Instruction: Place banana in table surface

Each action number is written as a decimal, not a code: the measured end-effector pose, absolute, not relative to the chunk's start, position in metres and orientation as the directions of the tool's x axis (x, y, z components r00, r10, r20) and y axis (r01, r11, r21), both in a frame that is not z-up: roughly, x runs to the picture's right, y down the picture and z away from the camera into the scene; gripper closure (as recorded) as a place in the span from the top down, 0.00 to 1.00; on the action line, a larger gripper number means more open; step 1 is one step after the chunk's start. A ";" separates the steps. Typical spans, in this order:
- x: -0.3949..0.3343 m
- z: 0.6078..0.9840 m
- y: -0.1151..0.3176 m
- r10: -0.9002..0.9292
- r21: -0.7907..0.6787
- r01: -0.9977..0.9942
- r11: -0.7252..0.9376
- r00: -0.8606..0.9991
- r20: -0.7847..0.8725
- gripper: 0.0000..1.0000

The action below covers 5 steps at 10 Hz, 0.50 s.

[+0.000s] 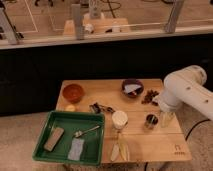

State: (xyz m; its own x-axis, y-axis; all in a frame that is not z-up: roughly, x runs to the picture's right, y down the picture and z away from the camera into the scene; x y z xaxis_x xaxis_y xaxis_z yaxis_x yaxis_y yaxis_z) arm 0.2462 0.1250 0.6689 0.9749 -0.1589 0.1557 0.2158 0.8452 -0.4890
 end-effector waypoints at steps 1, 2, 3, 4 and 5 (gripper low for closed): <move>0.226 0.660 0.134 -0.233 -0.446 0.322 0.835 0.941 0.244 0.80; 0.210 0.652 0.143 -0.295 -0.401 0.408 0.820 0.902 0.315 0.80; 0.195 0.642 0.155 -0.374 -0.337 0.513 0.790 0.838 0.397 0.80; 0.184 0.633 0.166 -0.436 -0.283 0.591 0.756 0.776 0.455 0.80; 0.173 0.626 0.174 -0.491 -0.224 0.656 0.721 0.712 0.502 0.80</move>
